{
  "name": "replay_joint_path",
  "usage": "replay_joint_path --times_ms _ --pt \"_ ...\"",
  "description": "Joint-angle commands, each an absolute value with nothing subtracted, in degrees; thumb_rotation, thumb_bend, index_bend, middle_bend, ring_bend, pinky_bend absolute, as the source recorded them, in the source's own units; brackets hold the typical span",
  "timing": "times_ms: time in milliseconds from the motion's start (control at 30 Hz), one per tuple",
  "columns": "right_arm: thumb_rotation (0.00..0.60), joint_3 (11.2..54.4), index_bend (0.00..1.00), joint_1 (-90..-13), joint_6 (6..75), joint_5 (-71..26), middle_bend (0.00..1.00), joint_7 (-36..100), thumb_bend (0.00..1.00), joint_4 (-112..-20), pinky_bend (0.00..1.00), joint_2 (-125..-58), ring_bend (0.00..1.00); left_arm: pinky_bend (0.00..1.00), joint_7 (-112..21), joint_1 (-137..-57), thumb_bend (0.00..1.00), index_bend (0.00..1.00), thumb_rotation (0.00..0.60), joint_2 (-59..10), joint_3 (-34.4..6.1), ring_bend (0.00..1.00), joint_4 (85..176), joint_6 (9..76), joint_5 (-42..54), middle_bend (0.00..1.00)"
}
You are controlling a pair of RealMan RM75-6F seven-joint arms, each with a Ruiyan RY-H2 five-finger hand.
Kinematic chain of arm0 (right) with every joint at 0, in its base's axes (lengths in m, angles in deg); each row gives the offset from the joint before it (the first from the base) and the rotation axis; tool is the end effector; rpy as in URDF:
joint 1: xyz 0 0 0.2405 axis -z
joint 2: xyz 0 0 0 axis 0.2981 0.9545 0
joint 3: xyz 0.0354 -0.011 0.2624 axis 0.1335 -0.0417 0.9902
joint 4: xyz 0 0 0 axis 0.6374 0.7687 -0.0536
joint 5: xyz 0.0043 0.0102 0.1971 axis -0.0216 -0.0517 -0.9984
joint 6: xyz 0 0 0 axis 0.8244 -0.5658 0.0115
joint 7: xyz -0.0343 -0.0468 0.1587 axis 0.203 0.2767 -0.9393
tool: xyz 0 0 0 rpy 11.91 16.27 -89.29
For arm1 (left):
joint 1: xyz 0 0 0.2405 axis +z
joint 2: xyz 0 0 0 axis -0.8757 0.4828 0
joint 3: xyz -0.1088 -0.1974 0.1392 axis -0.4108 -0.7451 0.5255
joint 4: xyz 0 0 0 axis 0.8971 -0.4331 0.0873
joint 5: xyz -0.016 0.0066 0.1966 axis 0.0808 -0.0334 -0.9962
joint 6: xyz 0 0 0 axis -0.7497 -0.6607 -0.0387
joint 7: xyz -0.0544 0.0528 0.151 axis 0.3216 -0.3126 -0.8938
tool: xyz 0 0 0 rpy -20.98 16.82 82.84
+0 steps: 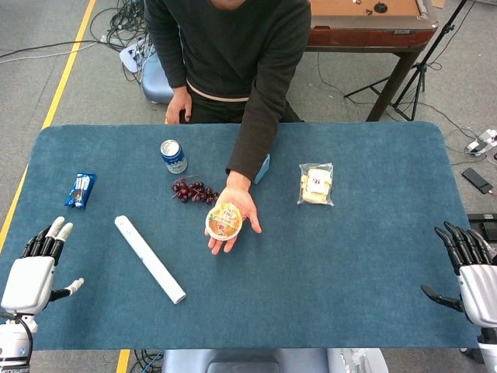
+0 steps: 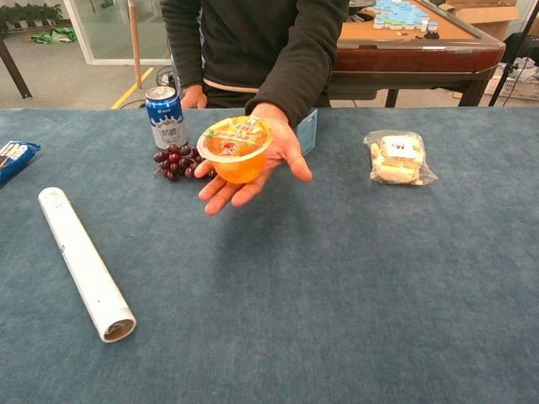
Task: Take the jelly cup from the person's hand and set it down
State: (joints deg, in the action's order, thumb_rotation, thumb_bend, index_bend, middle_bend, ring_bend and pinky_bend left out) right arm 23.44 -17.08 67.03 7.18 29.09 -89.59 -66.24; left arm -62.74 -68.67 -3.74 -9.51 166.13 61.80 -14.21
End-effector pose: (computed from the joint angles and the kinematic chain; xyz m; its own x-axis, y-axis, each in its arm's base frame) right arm -0.2987 -0.1705 0.2002 0.3350 0.0156 0.9421 -0.9415 -0.0344 0.3353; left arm -0.2642 0.2157 0.1663 0.4536 0.0250 0.8909 0.8912 -0.0056 -0.4536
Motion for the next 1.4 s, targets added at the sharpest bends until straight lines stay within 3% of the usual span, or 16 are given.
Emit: replay_joint_path --times_ms 33,333,500,900,1400 --pt "0.600 23.5 0.02 -17.1 67.1 7.2 0.01 29.0 0.05 -89.5 0.06 -66.3 0.00 0.09 -62.8 -68.7 0.14 0.00 0.600 -3.8 -9.5 0.00 166.1 61.7 -14.1 0.00" --pt "0.600 23.5 0.02 -16.7 67.7 7.2 0.01 28.8 0.05 -89.5 0.06 -66.0 0.00 0.09 -61.1 -69.3 0.14 0.00 0.600 -3.4 -9.7 0.00 165.5 60.7 -14.2 0.00" --pt "0.600 23.6 0.02 -16.6 68.1 7.4 0.01 29.0 0.05 -89.8 0.06 -65.8 0.00 0.09 -57.9 -71.7 0.14 0.00 0.600 -1.6 -10.3 0.00 165.1 56.8 -14.6 0.00" --pt "0.600 23.5 0.02 -16.4 68.2 7.6 0.01 30.3 0.05 -91.1 0.06 -65.3 0.00 0.08 -42.0 -84.8 0.14 0.00 0.600 1.9 -13.2 0.00 158.9 42.1 -21.8 0.00" --pt "0.600 23.4 0.02 -16.0 68.1 6.9 0.01 30.8 0.05 -91.3 0.06 -65.1 0.00 0.07 -37.0 -102.3 0.14 0.00 0.600 -2.2 -17.6 0.00 155.6 28.1 -25.2 0.00"
